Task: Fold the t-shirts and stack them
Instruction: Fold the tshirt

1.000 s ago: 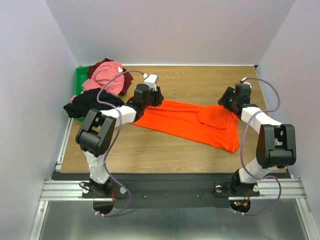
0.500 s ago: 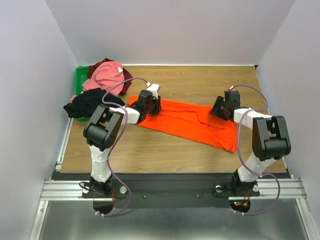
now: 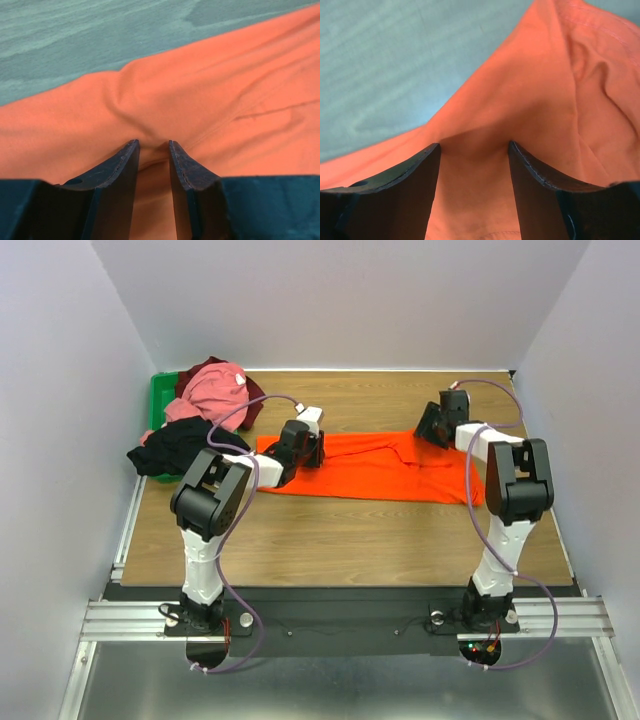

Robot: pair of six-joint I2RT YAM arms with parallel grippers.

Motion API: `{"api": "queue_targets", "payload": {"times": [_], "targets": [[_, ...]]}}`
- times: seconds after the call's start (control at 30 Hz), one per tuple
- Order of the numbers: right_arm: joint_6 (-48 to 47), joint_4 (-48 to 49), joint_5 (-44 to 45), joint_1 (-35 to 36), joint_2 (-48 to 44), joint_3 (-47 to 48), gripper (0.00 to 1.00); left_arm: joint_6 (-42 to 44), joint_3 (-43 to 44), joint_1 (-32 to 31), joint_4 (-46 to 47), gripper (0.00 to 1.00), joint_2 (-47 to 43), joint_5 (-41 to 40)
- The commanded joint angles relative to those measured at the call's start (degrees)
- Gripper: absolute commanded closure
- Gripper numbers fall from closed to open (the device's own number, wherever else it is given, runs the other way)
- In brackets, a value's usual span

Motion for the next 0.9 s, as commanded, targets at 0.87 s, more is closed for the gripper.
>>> {"api": "queue_targets", "payload": {"times": [0.87], "targets": [[-2.34,-8.44,8.52,3.92,-20.42,-2.26,0.26,-2.37,-22.57,-3.66,5.92,0.47,-29.43,-8.17]]}}
